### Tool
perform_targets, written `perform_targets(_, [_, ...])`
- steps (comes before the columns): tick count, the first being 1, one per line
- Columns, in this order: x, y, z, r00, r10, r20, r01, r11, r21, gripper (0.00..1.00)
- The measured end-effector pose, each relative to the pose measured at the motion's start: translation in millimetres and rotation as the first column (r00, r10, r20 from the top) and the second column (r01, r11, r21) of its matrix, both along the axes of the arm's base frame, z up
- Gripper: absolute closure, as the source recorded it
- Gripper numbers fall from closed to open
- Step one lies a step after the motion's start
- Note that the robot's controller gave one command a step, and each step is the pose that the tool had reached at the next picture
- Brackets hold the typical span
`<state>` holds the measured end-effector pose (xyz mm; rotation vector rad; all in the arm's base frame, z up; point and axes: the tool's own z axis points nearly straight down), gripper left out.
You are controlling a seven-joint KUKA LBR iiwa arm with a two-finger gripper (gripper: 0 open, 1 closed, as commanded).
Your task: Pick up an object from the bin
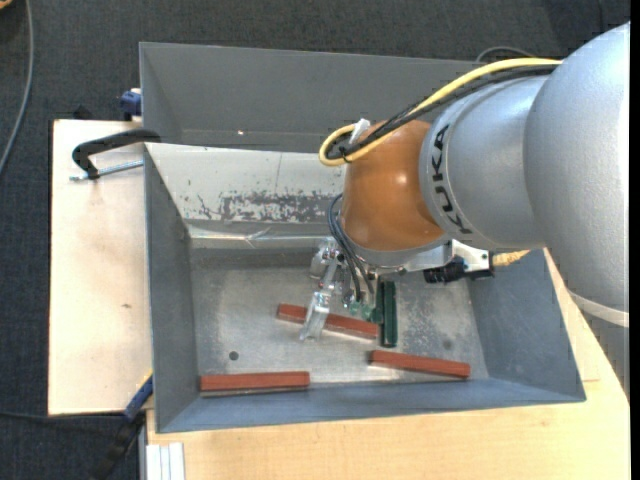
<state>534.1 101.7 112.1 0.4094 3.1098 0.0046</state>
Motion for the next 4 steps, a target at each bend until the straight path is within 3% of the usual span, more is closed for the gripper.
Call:
perform_targets(1, [-14.1, -8.6, -44.1, 0.996, -0.092, -0.011, 0.092, 0.996, -0.002, 0.00])
perform_targets(2, [-10.7, -16.2, -41.5, 0.984, -0.179, -0.005, 0.179, 0.984, 0.000, 1.00])
perform_targets(4, [-12.0, -16.4, -37.4, 0.984, -0.179, -0.009, 0.179, 0.984, -0.002, 1.00])
